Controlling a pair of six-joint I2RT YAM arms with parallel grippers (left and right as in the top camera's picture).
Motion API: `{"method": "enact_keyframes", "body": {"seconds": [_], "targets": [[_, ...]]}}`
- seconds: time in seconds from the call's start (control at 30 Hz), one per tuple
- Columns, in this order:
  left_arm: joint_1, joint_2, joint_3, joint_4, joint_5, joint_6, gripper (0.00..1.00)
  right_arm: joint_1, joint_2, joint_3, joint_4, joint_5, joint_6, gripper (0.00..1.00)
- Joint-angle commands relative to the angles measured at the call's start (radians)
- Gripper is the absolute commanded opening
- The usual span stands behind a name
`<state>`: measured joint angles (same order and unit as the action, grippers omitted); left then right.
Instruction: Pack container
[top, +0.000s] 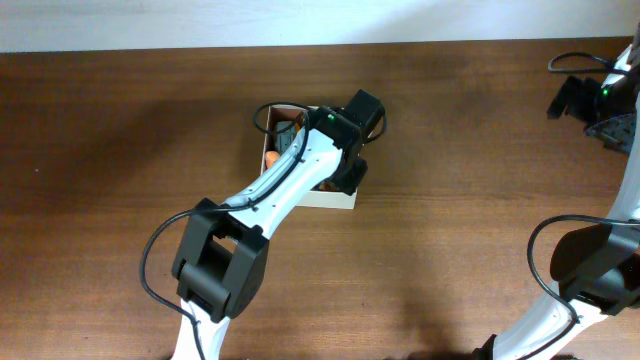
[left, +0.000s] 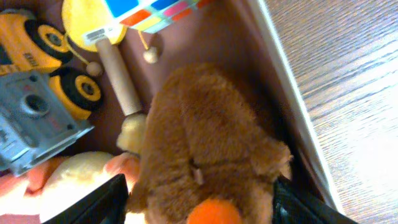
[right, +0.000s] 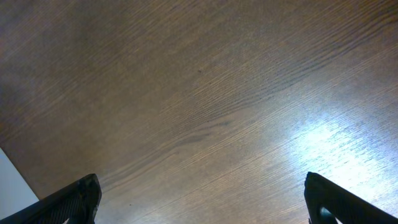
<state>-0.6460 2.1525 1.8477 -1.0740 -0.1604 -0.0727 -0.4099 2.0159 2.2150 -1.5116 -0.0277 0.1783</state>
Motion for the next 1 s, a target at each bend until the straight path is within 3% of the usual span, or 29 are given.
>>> {"method": "enact_keyframes", "body": {"seconds": [0.0, 0.43, 0.7, 0.97], "targets": [[-0.011, 0.043, -0.014, 0.024, 0.038, -0.014, 0.72, 0.005, -0.005, 0.008, 0.0, -0.006, -0.005, 0.99], [-0.042, 0.043, -0.011, 0.06, 0.048, -0.047, 0.73, 0.005, -0.005, 0.008, 0.0, -0.006, -0.005, 0.99], [-0.039, 0.043, 0.043, 0.032, 0.05, -0.099, 0.68, 0.005, -0.005, 0.008, 0.0, -0.006, -0.005, 0.98], [0.006, 0.043, 0.071, 0.026, 0.241, -0.126, 0.68, 0.005, -0.005, 0.008, 0.0, -0.006, -0.005, 0.99]]}}
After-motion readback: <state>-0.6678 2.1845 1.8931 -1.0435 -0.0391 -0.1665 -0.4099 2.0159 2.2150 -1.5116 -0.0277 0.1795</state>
